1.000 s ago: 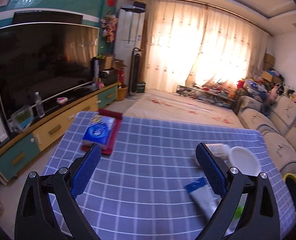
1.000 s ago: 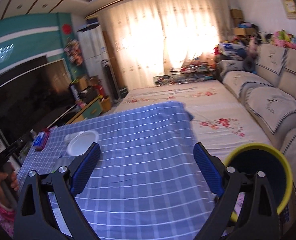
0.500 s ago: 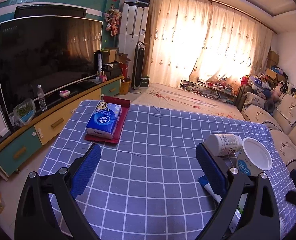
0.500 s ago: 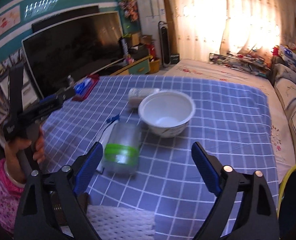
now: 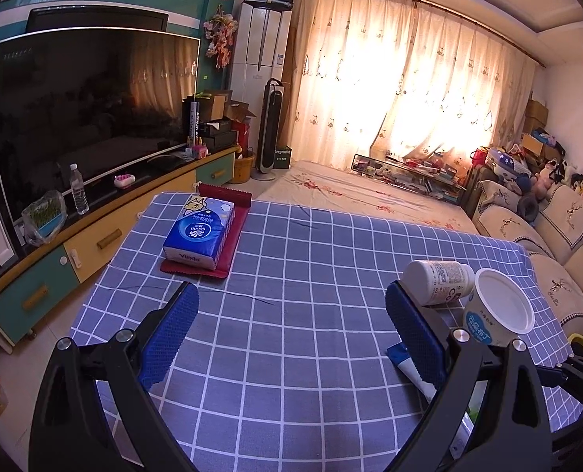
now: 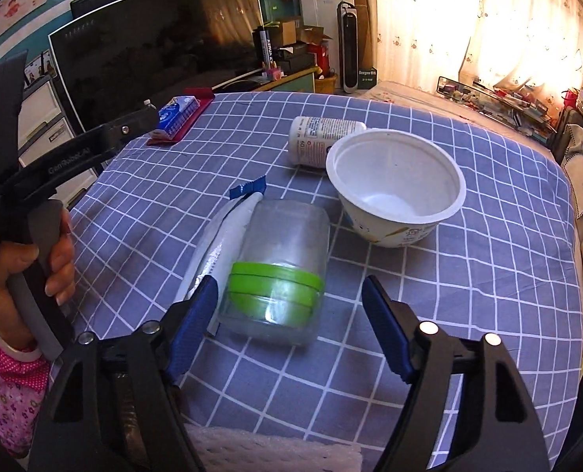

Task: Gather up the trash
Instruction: 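Grasp the clear plastic container with green band using the right tool, then carry the clear container over the bin and open the right tool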

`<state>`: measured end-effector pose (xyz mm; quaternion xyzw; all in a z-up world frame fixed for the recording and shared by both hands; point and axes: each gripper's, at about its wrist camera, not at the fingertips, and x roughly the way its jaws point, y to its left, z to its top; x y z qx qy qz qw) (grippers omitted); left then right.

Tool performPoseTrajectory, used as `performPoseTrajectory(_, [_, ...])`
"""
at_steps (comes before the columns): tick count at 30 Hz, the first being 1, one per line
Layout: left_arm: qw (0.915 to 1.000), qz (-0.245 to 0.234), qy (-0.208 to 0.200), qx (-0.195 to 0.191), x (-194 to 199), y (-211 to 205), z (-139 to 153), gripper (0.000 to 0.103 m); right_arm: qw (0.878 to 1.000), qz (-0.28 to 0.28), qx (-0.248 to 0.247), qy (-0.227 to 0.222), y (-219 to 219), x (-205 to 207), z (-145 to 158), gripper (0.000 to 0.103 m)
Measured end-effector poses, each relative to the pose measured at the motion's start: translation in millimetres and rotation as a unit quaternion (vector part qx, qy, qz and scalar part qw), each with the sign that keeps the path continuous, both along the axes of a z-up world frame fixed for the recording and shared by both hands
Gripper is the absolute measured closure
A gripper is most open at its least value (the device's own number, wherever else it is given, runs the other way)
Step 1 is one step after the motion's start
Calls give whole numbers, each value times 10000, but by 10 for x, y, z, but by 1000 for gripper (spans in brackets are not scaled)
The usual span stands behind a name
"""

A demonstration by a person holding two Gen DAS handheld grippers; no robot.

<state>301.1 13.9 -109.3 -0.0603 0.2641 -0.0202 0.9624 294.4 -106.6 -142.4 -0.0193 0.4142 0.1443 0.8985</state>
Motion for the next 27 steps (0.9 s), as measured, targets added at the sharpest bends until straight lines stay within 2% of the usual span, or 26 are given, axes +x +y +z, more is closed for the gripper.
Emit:
performPoseTrajectory(2, [10000,-9,-6,26,-7,-17,0,9,9999,47,80,54,-2,22,-25,40])
performPoseTrajectory(4, [10000,-25,7,41,-7,-30,-3,9,9997,136,205,79,-7,24,-18,52])
performPoseTrajectory(7, [10000,-24,10,64,-13,-41,1,9,9999,109,91,-25,11,-4,-9,52])
performPoseTrajectory(10, [10000,-27,-2,53,-15,-43,6,9,9997,124,191,-95,-12,-49,52,53])
performPoseTrajectory(18, [10000,-15,-1,69,-29,-52,14,9,9971,39,487,-583,-260,-366,435,54])
performPoseTrajectory(22, [9999,-29,5,98,-34,-61,16,9,9932,-354,619,-922,-643,-609,690,54])
performPoseTrajectory(27, [9999,-38,-10,122,-43,-67,20,9,9803,-1396,546,-1283,-1449,-925,921,54])
